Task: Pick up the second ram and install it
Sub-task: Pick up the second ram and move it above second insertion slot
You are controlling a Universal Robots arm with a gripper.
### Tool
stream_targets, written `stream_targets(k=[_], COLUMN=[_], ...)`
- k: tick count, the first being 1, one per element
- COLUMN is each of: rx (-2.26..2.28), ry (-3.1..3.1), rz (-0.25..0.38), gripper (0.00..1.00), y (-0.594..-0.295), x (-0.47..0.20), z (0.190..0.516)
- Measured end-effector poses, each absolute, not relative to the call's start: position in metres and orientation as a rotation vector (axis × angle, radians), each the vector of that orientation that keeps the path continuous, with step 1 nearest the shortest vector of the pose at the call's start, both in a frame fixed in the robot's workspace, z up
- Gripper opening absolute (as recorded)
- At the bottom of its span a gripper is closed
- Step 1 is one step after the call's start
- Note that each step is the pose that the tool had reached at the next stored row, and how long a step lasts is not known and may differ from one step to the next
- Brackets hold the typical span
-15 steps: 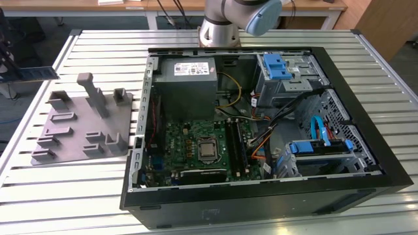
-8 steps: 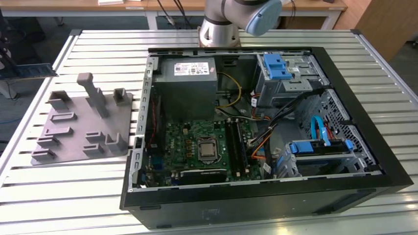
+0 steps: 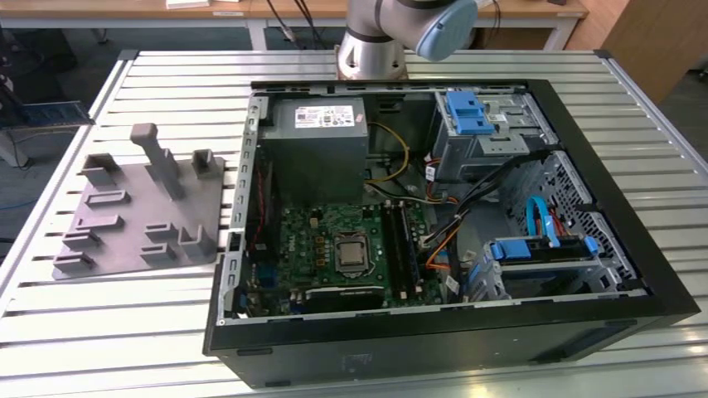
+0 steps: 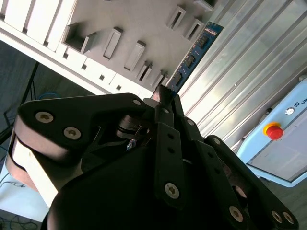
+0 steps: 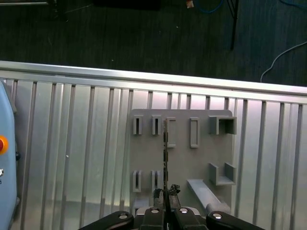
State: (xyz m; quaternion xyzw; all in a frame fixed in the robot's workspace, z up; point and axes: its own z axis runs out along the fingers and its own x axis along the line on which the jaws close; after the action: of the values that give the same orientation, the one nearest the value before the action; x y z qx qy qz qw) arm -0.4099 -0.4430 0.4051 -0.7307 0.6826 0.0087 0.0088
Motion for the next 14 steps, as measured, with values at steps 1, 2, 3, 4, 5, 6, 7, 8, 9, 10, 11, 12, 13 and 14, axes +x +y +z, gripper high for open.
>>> stream_targets(k=[1, 2, 3, 4, 5, 6, 7, 8, 9, 10, 11, 12, 13, 14], rx=[-2.283, -2.283, -2.283, -2.283, -2.283, -2.283, -2.283, -2.283, -2.283, -2.283, -2.283, -2.283, -2.282, -2.282], ry=[2.133, 2.133, 2.133, 2.133, 2.133, 2.133, 2.133, 2.133, 2.133, 2.133, 2.132, 2.132, 2.132, 2.132], rz=[0.027, 0.027, 0.027, 0.027, 0.027, 0.027, 0.027, 0.027, 0.027, 0.027, 0.027, 0.027, 0.027, 0.027], gripper=[0.14, 0.14, 0.14, 0.14, 0.14, 0.14, 0.14, 0.14, 0.14, 0.14, 0.14, 0.14, 0.14, 0.14], y=[-0.4430, -0.4429, -0.4429, -0.4429, -0.4429, -0.4430, -0.4430, -0.4429, -0.4429, -0.4430, -0.4430, -0.4430, -0.4429, -0.4429], x=[-0.4099, -0.4099, -0.4099, -0.4099, -0.4099, -0.4098, -0.4099, -0.4099, -0.4099, -0.4099, -0.4099, -0.4099, -0.4099, -0.4099], z=[0.4060, 0.4069, 0.4079, 0.4089, 0.4099, 0.4109, 0.4119, 0.4131, 0.4142, 0.4153, 0.4160, 0.4160, 0.4160, 0.4160])
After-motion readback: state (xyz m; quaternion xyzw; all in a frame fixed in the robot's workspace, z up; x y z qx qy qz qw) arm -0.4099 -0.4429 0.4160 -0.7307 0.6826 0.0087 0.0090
